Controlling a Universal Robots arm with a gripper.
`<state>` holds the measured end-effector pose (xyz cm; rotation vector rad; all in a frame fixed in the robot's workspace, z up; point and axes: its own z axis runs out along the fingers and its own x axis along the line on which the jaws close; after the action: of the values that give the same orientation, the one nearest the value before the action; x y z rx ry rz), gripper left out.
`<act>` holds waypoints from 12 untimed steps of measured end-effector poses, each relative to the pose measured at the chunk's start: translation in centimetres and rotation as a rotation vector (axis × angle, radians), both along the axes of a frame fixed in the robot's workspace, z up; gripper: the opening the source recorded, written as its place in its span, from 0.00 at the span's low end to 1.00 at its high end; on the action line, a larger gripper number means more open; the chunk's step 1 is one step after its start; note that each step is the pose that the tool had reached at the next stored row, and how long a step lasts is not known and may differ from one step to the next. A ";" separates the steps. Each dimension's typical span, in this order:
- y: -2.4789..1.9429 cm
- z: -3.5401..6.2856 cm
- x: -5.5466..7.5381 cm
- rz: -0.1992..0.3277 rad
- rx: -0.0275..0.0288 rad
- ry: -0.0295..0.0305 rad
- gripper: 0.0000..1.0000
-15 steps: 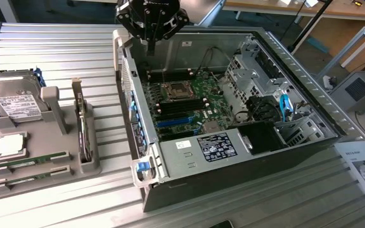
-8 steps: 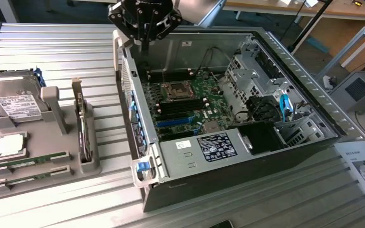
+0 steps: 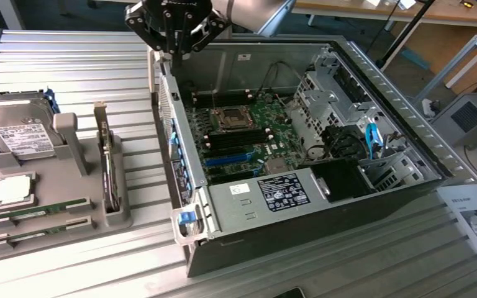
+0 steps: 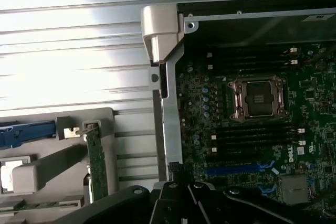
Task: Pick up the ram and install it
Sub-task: 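Reach for the ram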
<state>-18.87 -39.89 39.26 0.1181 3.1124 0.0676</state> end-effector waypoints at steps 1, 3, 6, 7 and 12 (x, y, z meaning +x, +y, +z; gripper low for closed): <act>0.00 0.00 -0.2 0.000 0.0000 0.0000 0.11; 0.00 0.00 -0.8 0.000 0.0000 0.0000 0.11; 0.00 0.00 -1.7 0.000 -0.0001 0.0001 0.11; 0.00 0.00 -2.0 0.000 -0.0001 0.0001 0.11; 0.00 -0.01 -3.4 0.000 0.0000 0.0001 0.11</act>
<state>-22.23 -39.89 39.25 0.1180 3.1125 0.0676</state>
